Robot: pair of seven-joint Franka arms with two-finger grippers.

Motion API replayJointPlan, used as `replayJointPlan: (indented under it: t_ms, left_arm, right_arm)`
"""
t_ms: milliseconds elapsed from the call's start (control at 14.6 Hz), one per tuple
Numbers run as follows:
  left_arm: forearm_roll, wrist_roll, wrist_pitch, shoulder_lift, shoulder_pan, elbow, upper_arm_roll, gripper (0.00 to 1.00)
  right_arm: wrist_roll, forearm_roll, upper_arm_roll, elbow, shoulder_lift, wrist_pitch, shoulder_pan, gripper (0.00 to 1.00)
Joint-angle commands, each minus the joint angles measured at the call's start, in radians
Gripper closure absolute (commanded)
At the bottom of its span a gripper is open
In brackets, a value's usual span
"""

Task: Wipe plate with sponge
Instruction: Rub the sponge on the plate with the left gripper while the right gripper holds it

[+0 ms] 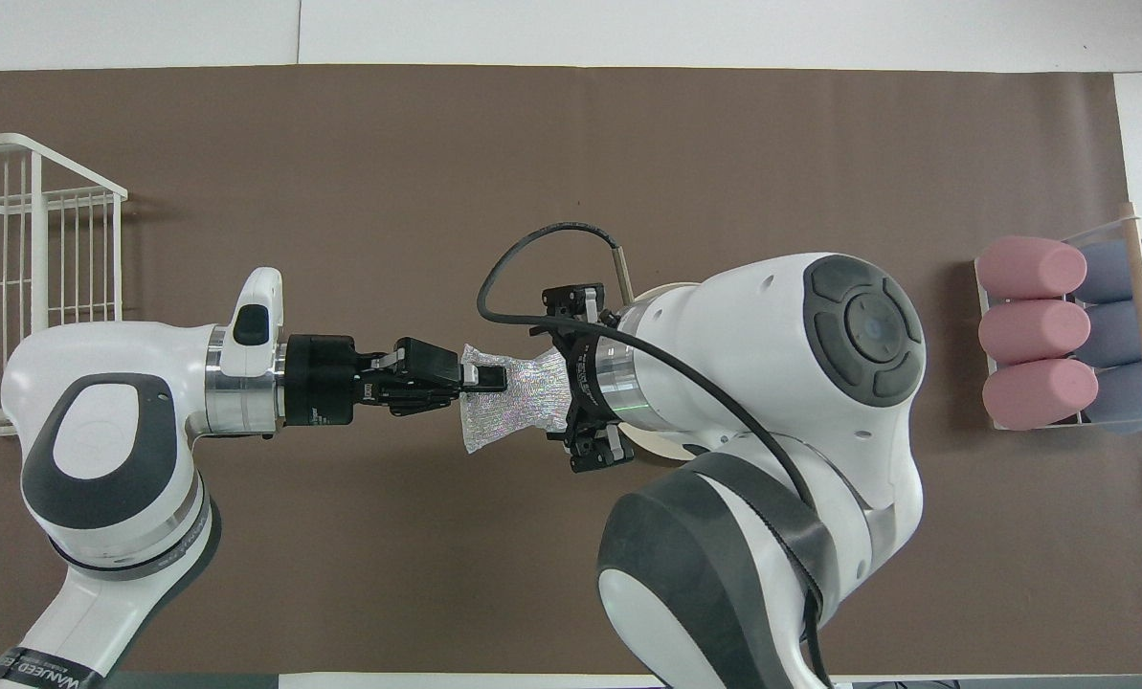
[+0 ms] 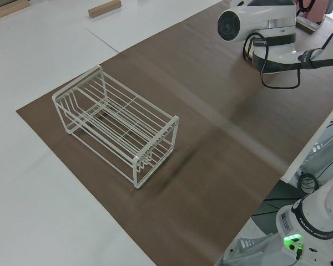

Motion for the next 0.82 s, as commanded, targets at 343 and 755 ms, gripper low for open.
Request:
replayJointPlan:
  t_ms: [343, 755]
  left_arm:
    - [-0.021, 0.02, -0.014, -0.033, 0.0, -0.033, 0.008, 1.0]
    - [-0.021, 0.02, -0.018, -0.033, 0.0, -0.033, 0.008, 1.0]
  right_arm:
    - [0.031, 0.022, 0.003, -0.075, -0.053, 0.025, 0.023, 0.0]
    - [0.033, 0.024, 0.003, -0.095, -0.053, 0.082, 0.044, 0.27]
